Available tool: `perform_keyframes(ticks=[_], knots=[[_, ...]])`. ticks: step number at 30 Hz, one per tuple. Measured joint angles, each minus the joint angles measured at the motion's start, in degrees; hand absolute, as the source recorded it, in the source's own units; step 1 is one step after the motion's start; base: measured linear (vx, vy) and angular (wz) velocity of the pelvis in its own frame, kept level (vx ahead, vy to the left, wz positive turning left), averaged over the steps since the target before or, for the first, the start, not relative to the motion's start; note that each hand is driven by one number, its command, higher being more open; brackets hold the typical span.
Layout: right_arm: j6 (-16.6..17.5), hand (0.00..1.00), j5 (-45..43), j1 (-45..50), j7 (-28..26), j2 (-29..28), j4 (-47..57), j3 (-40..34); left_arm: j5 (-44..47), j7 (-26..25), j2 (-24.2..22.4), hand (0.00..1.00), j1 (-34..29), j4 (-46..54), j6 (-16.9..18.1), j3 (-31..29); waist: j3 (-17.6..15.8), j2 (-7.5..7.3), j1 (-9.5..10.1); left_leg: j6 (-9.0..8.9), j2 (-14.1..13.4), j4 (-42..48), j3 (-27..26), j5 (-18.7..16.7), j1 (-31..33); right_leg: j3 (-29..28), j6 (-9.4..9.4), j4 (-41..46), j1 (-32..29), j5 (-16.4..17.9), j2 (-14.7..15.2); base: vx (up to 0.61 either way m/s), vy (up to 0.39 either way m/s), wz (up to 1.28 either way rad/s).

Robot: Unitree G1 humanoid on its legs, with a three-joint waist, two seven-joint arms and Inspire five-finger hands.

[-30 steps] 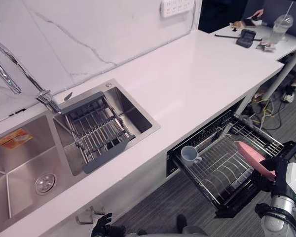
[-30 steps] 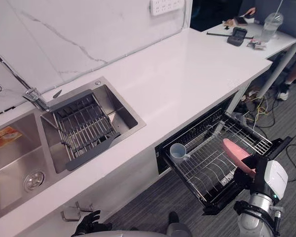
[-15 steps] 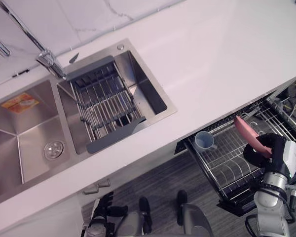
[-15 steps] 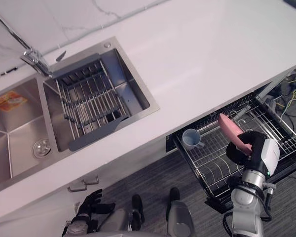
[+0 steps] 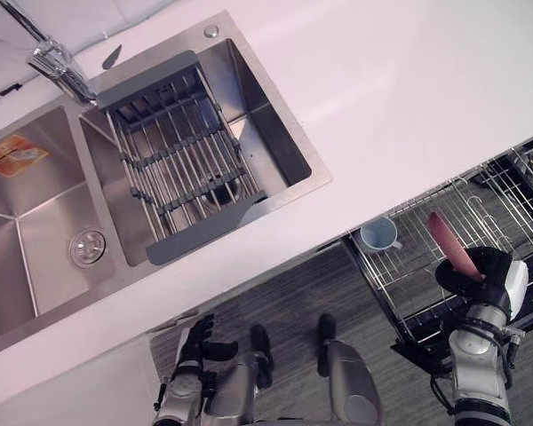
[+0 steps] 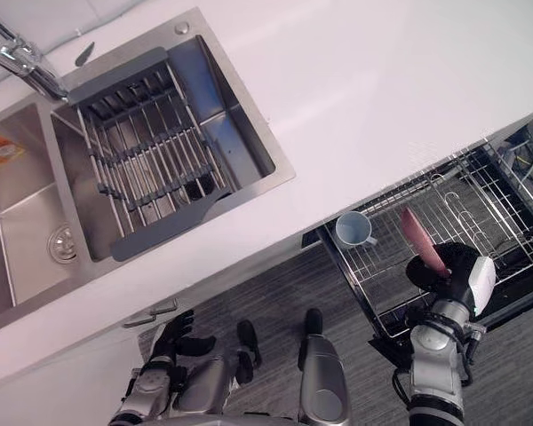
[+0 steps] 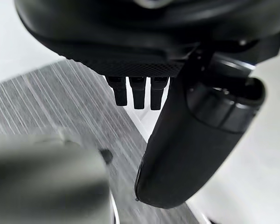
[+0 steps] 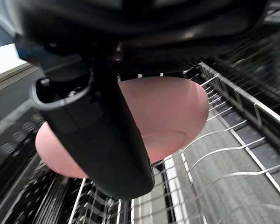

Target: Walk over to the sink, pick up the cup, carry it to the dishwasher, place the cup inside the dishwasher, then close the dishwasher door

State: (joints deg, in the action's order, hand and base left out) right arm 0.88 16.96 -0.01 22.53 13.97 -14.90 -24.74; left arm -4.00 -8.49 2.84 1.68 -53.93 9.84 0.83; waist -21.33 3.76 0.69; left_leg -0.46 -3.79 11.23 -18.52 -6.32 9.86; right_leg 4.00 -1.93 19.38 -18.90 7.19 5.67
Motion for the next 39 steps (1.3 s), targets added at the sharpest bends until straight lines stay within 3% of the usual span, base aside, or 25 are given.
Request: perform_keyframes(ticks=[5, 6, 19, 29, 39], knots=[[-0.7, 0.30, 0.0, -2.8, 0.2, 0.7, -0.8, -0.1, 0.0, -0.2, -0.7, 0.90, 0.9, 0.0, 0.4, 0.8, -0.3, 0.02, -0.07, -0.08, -0.1, 0.1, -2.0, -0.3, 0.1, -2.0, -0.10, 0.2, -1.3, -0.1, -0.5, 0.03, 0.008, -0.22], [-0.7, 0.90, 0.0, -3.6, 0.2, 0.7, -1.2, -0.1, 0.0, -0.2, -0.9, 0.90, 1.1, -0.2, 0.4, 0.8, -0.3, 0.00, -0.18, -0.10, -0.2, 0.2, -2.3, -0.4, 0.1, -2.3, -0.11, 0.2, -1.4, -0.1, -0.6, 0.03, 0.006, -0.13], [-1.7, 0.90, 0.1, -7.7, 0.4, 0.7, -0.7, 0.5, 0.1, -0.3, -3.0, 0.90, 2.1, 0.0, 0.5, 0.8, -1.1, -0.02, -0.16, 0.00, -0.1, 0.3, -4.4, -1.1, -0.4, -4.5, -0.98, -1.0, -1.4, -0.9, -1.0, 0.01, 0.011, -0.09], [-2.0, 0.90, 0.2, -1.2, 1.5, -1.6, 11.3, 0.5, -0.5, -0.3, -3.7, 0.90, 2.1, 0.0, 0.4, 0.6, -1.0, -0.01, -0.22, 0.04, -0.2, -0.2, -4.9, -1.1, -1.5, -5.3, -1.25, -3.4, 0.1, -2.2, -1.4, 0.00, 0.004, -0.05], [-0.9, 0.90, -2.4, 8.8, 0.3, -8.1, 20.2, 0.5, -1.7, 0.1, -4.1, 0.90, 2.1, 0.2, -1.4, -1.4, -0.5, -0.62, -0.91, -0.12, -1.6, 1.3, -6.1, -2.8, -3.1, -6.4, -1.23, -5.1, 2.4, -2.9, -2.9, -0.01, -0.006, -0.08]])
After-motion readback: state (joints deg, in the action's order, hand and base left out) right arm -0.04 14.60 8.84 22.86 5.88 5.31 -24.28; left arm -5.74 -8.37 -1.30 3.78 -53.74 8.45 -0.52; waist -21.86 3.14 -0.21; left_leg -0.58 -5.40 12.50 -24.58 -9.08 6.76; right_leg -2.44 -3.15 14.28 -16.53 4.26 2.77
